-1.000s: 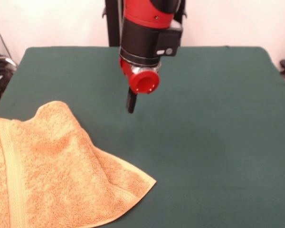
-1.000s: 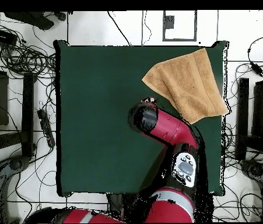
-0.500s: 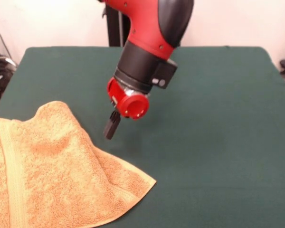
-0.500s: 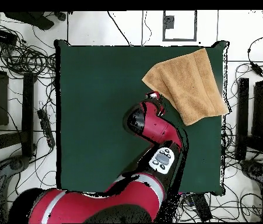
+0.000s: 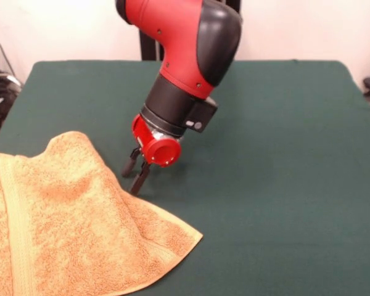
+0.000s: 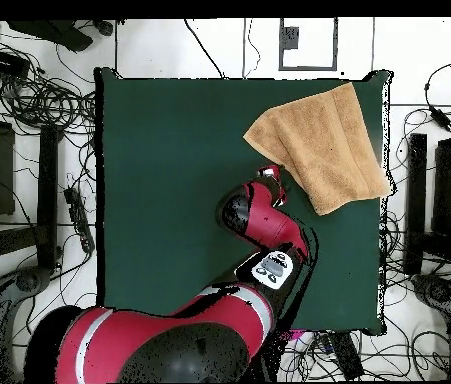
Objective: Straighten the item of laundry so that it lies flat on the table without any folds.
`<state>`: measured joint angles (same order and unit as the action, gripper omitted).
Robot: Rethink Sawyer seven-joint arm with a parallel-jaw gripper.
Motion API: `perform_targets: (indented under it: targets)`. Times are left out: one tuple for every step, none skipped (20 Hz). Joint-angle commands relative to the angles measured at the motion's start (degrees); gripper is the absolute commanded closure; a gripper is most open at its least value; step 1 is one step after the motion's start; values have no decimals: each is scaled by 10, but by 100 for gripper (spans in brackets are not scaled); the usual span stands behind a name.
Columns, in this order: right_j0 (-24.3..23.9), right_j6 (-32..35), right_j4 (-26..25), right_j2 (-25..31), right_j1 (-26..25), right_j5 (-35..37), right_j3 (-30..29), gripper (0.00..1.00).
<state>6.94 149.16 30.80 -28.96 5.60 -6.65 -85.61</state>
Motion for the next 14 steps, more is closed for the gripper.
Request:
perform_targets:
  targets:
    - [12, 74, 35, 27, -20, -8, 20, 0]
    - [13, 76, 39, 25, -20, 2, 20, 0]
    - [12, 85, 44, 34, -16, 5, 14, 0]
    - [16, 92, 52, 32, -18, 4, 11, 0]
    - [20, 91, 56, 22, -23, -1, 12, 0]
    - [12, 94, 51, 33, -19, -16, 11, 0]
    - [5, 96, 45, 44, -17, -28, 11, 0]
    - [2, 98, 42, 46, -16, -41, 10, 0]
    - [-1, 100, 39, 47, -15, -54, 8, 0]
    - [-3, 107, 34, 52, -11, -70, 3, 0]
    - [-2, 114, 34, 52, -8, -83, -3, 0]
    - [-4, 116, 26, 56, 1, -88, -11, 0]
    - [-4, 118, 23, 58, 7, -93, -18, 0]
    - [-5, 120, 19, 60, 13, -98, -24, 0]
